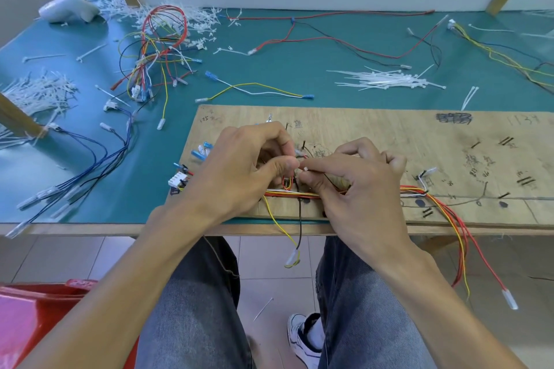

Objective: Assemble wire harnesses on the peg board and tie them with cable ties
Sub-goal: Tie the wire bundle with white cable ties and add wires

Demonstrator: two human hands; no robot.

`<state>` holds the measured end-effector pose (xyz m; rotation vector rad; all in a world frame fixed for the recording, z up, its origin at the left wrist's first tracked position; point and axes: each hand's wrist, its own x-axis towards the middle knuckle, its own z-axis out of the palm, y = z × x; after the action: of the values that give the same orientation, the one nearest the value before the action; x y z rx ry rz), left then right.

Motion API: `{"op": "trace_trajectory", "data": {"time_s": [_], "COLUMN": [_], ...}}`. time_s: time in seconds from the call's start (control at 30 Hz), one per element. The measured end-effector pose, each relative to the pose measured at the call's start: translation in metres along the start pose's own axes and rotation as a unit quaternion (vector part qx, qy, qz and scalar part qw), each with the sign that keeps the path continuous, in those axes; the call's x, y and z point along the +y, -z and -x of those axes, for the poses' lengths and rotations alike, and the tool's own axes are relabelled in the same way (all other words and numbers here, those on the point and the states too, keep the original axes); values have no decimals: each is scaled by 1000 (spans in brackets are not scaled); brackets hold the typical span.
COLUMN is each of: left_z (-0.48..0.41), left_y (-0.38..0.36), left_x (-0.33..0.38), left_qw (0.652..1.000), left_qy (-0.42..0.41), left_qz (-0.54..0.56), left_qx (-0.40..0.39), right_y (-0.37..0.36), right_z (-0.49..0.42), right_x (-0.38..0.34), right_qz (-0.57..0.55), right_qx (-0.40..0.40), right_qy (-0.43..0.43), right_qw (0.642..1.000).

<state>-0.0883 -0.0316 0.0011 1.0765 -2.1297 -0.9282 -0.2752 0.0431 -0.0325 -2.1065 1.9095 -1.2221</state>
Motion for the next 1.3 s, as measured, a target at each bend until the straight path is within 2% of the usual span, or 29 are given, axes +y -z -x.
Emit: {"op": "trace_trajectory", "data": {"time_s": [0.07, 0.13, 0.2, 0.43, 0.77, 0.93, 1.17, 1.3], "left_z": [0, 0, 0, 0, -2, -2, -2, 0], "left_y": [0, 1, 3, 7, 7, 8, 7, 7], "left_x": [-1, -2, -2, -1, 3, 4, 4, 2], "left_qw": [999, 998, 998, 999, 1000, 999, 1000, 1000], "left_qy": [6, 8, 12, 16, 10, -5, 0, 10], "left_qz": [37, 61, 68, 34, 6, -19, -8, 11], "left_qx": [5, 6, 4, -11, -28, -33, -27, -21], "right_y": [4, 6, 5, 1, 4, 3, 7, 9], "right_z": [-3, -8, -12, -11, -14, -16, -19, -21], "right_x": [-2, -6, -9, 3, 3, 6, 0, 0], "right_qz": [10, 78, 99, -25, -19, -65, -31, -77], "right_qx": [-3, -12, -14, -13, -37, -48, -58, -66], "right_qy": [3, 23, 30, -20, 0, -42, -33, -55], "right_qw": [1000, 997, 995, 999, 999, 996, 997, 993]}}
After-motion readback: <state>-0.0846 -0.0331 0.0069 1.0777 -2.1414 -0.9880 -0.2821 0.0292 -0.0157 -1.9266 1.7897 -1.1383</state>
